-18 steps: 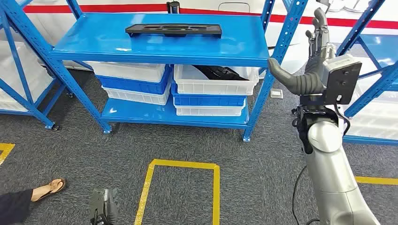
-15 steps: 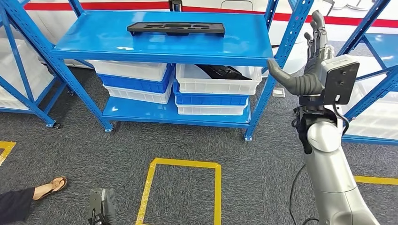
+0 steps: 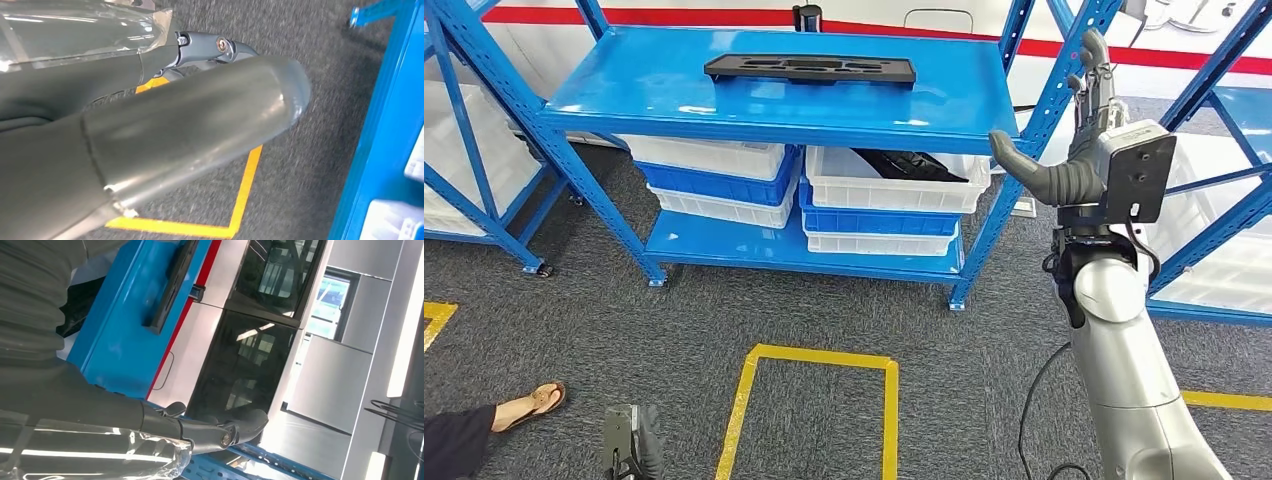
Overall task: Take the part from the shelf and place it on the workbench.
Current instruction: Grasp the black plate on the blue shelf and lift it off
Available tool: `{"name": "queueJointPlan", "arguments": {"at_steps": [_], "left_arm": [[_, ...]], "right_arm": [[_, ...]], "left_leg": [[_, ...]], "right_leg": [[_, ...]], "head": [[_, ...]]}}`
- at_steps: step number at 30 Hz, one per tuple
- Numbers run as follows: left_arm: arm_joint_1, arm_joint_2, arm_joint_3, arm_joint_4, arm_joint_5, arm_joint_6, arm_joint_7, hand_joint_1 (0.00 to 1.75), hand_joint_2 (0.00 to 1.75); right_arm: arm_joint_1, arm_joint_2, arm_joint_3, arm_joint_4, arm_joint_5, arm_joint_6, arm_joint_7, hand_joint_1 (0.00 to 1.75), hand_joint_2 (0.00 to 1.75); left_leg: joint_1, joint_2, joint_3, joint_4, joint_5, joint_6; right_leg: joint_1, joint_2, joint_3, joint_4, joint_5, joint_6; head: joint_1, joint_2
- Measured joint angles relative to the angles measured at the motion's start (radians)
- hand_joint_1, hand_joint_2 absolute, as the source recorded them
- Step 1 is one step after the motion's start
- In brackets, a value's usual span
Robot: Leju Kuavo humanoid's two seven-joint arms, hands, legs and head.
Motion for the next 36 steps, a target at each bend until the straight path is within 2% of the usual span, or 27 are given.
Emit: {"name": "queueJointPlan", "arguments": {"at_steps": [1,2,3,5,6,7,8,9,10,11,13,16,17,19,21,22,23,24,25,26,27,28,29,32,33,34,36], "left_arm": [[0.001,0.000,0.002,0.000,0.005,0.000,-0.002,0.00,0.00],[0.003,0.001,0.006,0.000,0.016,0.001,-0.006,0.00,0.00],[0.004,0.001,0.013,0.000,0.030,0.001,-0.012,0.00,0.00],[0.007,0.000,0.023,0.000,0.054,0.002,-0.021,0.00,0.00],[0.009,-0.001,0.027,0.000,0.061,0.002,-0.023,0.00,0.00],[0.011,-0.001,0.029,0.000,0.064,0.002,-0.023,0.00,0.00],[0.013,-0.001,0.031,0.000,0.066,0.002,-0.023,0.00,0.00],[0.014,0.000,0.033,0.000,0.068,0.001,-0.024,0.00,0.00],[0.014,0.000,0.034,0.001,0.069,0.001,-0.024,0.00,0.00],[0.015,0.003,0.036,0.001,0.069,0.001,-0.024,0.00,0.00],[0.015,0.007,0.038,0.001,0.069,0.001,-0.023,0.00,0.00],[0.013,0.007,0.039,0.000,0.070,0.004,-0.023,0.00,0.00],[0.012,0.006,0.039,0.000,0.071,0.004,-0.022,0.00,0.00],[0.011,0.005,0.039,0.000,0.073,0.006,-0.021,0.00,0.00],[0.011,0.002,0.038,0.000,0.076,0.007,-0.020,0.00,0.00],[0.013,0.000,0.038,0.000,0.078,0.007,-0.019,0.00,0.00],[0.014,-0.001,0.038,0.001,0.079,0.007,-0.018,0.00,0.00],[0.015,-0.002,0.038,0.001,0.079,0.007,-0.017,0.00,0.00],[0.015,-0.002,0.039,0.001,0.079,0.007,-0.016,0.00,0.00],[0.016,-0.002,0.039,0.002,0.079,0.007,-0.016,0.00,0.00],[0.017,-0.002,0.039,0.002,0.079,0.007,-0.015,0.00,0.00],[0.018,-0.002,0.039,0.002,0.080,0.007,-0.015,0.00,0.00],[0.018,-0.002,0.039,0.002,0.081,0.008,-0.014,0.00,0.00],[0.017,-0.002,0.039,0.002,0.084,0.008,-0.013,0.00,0.00],[0.015,-0.003,0.038,0.001,0.085,0.008,-0.013,0.00,0.00],[0.013,-0.003,0.038,0.001,0.086,0.008,-0.013,0.00,0.00],[0.012,-0.003,0.037,0.001,0.088,0.008,-0.013,0.00,0.00]], "right_arm": [[-0.001,0.001,0.001,0.006,0.000,0.002,-0.001,0.00,1.75],[-0.007,0.005,0.004,0.016,0.000,0.004,-0.002,0.00,1.75],[-0.018,0.014,0.007,0.028,0.000,0.006,-0.003,0.00,1.75],[-0.037,0.031,0.015,0.048,0.000,0.009,-0.004,0.00,1.75],[-0.043,0.038,0.017,0.053,0.000,0.009,-0.004,0.00,1.75],[-0.043,0.041,0.019,0.057,0.000,0.009,-0.004,0.00,1.75],[-0.043,0.043,0.020,0.060,0.000,0.009,-0.004,0.00,1.75],[-0.043,0.045,0.020,0.063,0.000,0.009,-0.004,0.00,1.75],[-0.043,0.046,0.020,0.066,0.000,0.009,-0.005,0.00,1.75],[-0.042,0.047,0.021,0.069,0.000,0.009,-0.005,0.00,1.75],[-0.040,0.048,0.021,0.077,0.000,0.009,-0.004,0.00,1.75],[-0.044,0.048,0.022,0.082,0.001,0.009,-0.005,0.00,1.75],[-0.048,0.048,0.022,0.083,0.002,0.009,-0.007,0.00,1.75],[-0.048,0.048,0.022,0.085,0.004,0.009,-0.011,0.00,1.75],[-0.040,0.046,0.022,0.090,0.004,0.009,-0.013,0.00,1.75],[-0.035,0.045,0.022,0.093,0.005,0.009,-0.013,0.00,1.75],[-0.033,0.044,0.022,0.095,0.005,0.009,-0.014,0.00,1.75],[-0.032,0.044,0.022,0.097,0.005,0.009,-0.014,0.00,1.75],[-0.031,0.043,0.022,0.098,0.005,0.009,-0.014,0.00,1.75],[-0.029,0.042,0.022,0.102,0.005,0.009,-0.015,0.00,1.75],[-0.027,0.041,0.022,0.105,0.005,0.009,-0.014,0.00,1.75],[-0.024,0.040,0.022,0.108,0.005,0.009,-0.014,0.00,1.75],[-0.024,0.040,0.022,0.110,0.005,0.009,-0.014,0.00,1.75],[-0.041,0.043,0.022,0.110,0.006,0.009,-0.015,0.00,1.75],[-0.050,0.046,0.022,0.110,0.006,0.009,-0.016,0.00,1.75],[-0.057,0.049,0.022,0.110,0.006,0.010,-0.016,0.00,1.75],[-0.062,0.054,0.023,0.110,0.006,0.010,-0.016,0.00,1.75]], "left_leg": [[0.002,0.000,0.010,-0.001,-0.010,-0.006],[0.003,0.000,0.024,0.000,-0.024,-0.017],[0.007,0.001,0.010,0.046,-0.036,-0.032],[0.009,0.005,-0.091,0.198,-0.071,-0.055],[0.010,0.005,-0.158,0.278,-0.087,-0.060],[0.009,0.005,-0.198,0.302,-0.099,-0.060],[0.007,0.005,-0.216,0.284,-0.090,-0.055],[0.004,0.004,-0.216,0.236,-0.058,-0.046],[-0.003,0.003,-0.206,0.169,-0.004,-0.033],[-0.012,-0.001,-0.194,0.102,0.059,-0.018],[-0.026,-0.008,-0.166,0.018,0.135,0.008],[-0.029,-0.004,-0.117,-0.027,0.128,0.022],[-0.027,-0.003,-0.098,-0.040,0.124,0.023],[-0.020,-0.004,-0.062,-0.056,0.110,0.022],[-0.015,-0.006,-0.035,-0.060,0.087,0.016],[-0.012,-0.008,-0.020,-0.060,0.073,0.011],[-0.010,-0.010,-0.002,-0.060,0.059,0.006],[-0.007,-0.012,0.017,-0.060,0.043,0.000],[-0.004,-0.013,0.036,-0.060,0.027,-0.007],[-0.002,-0.014,0.055,-0.057,0.010,-0.013],[-0.001,-0.015,0.071,-0.056,-0.009,-0.020],[0.001,-0.015,0.085,-0.058,-0.027,-0.028],[0.003,-0.013,0.101,-0.055,-0.037,-0.036],[0.011,-0.002,0.131,-0.021,-0.052,-0.053],[0.013,0.000,0.116,0.018,-0.065,-0.055],[0.015,0.001,0.081,0.077,-0.086,-0.058],[0.017,0.001,-0.019,0.210,-0.137,-0.067]], "right_leg": [[-0.003,-0.003,0.023,-0.066,0.038,0.011],[-0.002,-0.006,0.049,-0.133,0.068,0.003],[-0.001,-0.007,0.088,-0.200,0.089,-0.014],[0.007,-0.002,0.134,-0.216,0.050,-0.074],[0.007,0.002,0.158,-0.218,0.033,-0.084],[0.009,0.004,0.173,-0.218,0.020,-0.084],[0.011,0.006,0.189,-0.218,0.008,-0.084],[0.013,0.007,0.206,-0.219,-0.005,-0.084],[0.015,0.008,0.222,-0.220,-0.017,-0.084],[0.017,0.009,0.237,-0.220,-0.030,-0.082],[0.017,0.014,0.262,-0.234,-0.046,-0.073],[0.021,0.015,0.281,-0.232,-0.036,-0.049],[0.022,0.013,0.264,-0.196,-0.030,-0.043],[0.022,0.009,0.186,-0.072,-0.037,-0.044],[0.018,0.009,0.095,0.038,-0.085,-0.048],[0.015,0.008,0.063,0.054,-0.113,-0.047],[0.010,0.007,0.046,0.039,-0.127,-0.040],[0.003,0.005,0.040,-0.004,-0.116,-0.026],[-0.005,0.001,0.044,-0.069,-0.075,-0.005],[-0.012,-0.007,0.051,-0.141,-0.011,0.018],[-0.015,-0.019,0.061,-0.196,0.045,0.029],[-0.010,-0.029,0.075,-0.231,0.086,0.028],[-0.005,-0.034,0.087,-0.249,0.101,0.014],[-0.005,-0.021,0.149,-0.262,0.090,-0.047],[-0.008,-0.018,0.167,-0.264,0.087,-0.062],[-0.009,-0.017,0.176,-0.265,0.081,-0.072],[-0.008,-0.013,0.193,-0.266,0.066,-0.079]], "head": [[0.001,0.000],[0.001,0.000],[0.000,0.000],[-0.004,0.000],[-0.005,0.000],[-0.005,0.000],[-0.005,0.000],[-0.005,0.000],[-0.005,0.000],[-0.004,0.000],[-0.002,0.000],[-0.001,0.000],[0.000,0.000],[0.000,0.000],[0.000,0.000],[0.000,0.000],[0.000,0.000],[0.000,0.000],[0.000,0.000],[0.000,0.000],[0.000,0.000],[-0.001,0.000],[-0.003,0.000],[-0.008,0.000],[-0.010,0.000],[-0.012,0.000],[-0.015,0.000]]}}
